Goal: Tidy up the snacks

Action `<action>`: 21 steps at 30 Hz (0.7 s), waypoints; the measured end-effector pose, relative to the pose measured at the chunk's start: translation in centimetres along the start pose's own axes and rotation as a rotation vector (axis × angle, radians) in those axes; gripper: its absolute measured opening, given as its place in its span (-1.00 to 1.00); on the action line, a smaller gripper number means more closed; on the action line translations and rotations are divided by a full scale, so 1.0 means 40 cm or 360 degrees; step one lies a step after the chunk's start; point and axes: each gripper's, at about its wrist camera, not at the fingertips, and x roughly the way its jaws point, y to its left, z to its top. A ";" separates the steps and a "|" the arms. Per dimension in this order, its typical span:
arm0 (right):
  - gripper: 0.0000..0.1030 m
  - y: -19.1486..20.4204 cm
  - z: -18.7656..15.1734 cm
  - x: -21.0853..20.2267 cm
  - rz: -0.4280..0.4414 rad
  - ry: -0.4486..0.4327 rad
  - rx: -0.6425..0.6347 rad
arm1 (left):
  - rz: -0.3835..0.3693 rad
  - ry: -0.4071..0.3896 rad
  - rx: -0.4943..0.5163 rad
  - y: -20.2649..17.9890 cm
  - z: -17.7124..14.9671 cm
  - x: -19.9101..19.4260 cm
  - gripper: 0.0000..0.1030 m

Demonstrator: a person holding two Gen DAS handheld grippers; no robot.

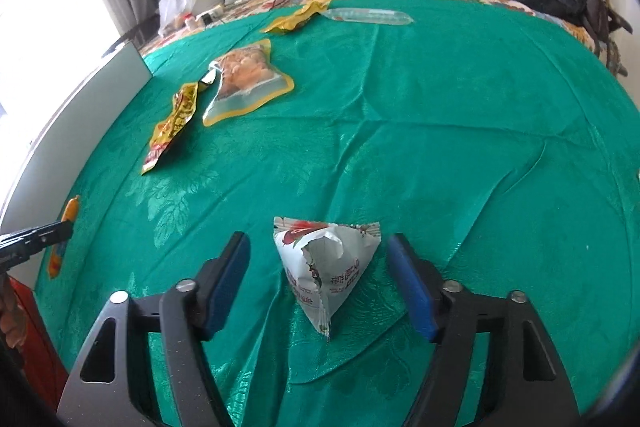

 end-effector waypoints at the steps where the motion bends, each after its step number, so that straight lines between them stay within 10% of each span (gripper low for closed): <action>1: -0.26 -0.010 0.001 -0.008 0.0011 -0.0001 0.0032 | -0.0021 -0.0008 -0.0015 0.002 -0.001 -0.015 -0.70; 11: -0.29 0.024 -0.004 -0.119 0.0061 -0.0149 0.0135 | -0.0203 -0.0174 -0.0136 0.031 0.010 -0.198 -0.70; 21: -0.29 0.355 0.059 -0.169 0.0420 -0.0194 -0.0061 | -0.0167 -0.0438 -0.0299 0.219 0.082 -0.432 -0.70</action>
